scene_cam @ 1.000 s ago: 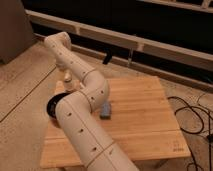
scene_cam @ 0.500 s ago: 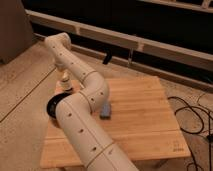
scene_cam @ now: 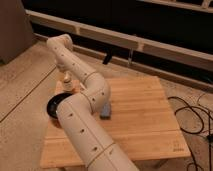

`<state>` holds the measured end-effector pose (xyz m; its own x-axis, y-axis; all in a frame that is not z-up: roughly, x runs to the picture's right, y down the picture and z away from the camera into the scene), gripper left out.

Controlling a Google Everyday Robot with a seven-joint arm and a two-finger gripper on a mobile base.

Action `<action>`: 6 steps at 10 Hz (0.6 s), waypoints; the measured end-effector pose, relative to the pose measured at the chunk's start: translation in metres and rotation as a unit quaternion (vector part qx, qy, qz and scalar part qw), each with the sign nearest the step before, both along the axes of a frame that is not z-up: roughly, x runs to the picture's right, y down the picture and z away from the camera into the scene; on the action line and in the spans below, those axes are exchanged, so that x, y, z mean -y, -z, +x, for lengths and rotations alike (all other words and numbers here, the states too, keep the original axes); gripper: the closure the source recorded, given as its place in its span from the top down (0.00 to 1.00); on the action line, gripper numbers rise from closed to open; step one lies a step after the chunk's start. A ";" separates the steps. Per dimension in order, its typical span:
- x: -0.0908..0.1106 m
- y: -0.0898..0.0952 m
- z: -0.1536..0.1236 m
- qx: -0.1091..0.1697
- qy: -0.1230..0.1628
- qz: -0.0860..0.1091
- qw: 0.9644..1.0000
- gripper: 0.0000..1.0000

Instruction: Place the ceramic cup over the eraser

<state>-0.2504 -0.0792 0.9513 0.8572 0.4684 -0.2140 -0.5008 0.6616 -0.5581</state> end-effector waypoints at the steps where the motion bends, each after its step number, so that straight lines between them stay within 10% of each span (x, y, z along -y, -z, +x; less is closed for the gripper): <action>1: 0.002 0.000 -0.002 0.005 -0.001 0.003 1.000 0.00; 3: 0.003 0.000 -0.005 0.011 -0.002 0.005 1.000 0.02; 6: 0.002 -0.001 -0.004 0.011 -0.001 0.005 1.000 0.34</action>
<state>-0.2548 -0.0815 0.9521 0.8602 0.4730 -0.1908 -0.4907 0.6657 -0.5621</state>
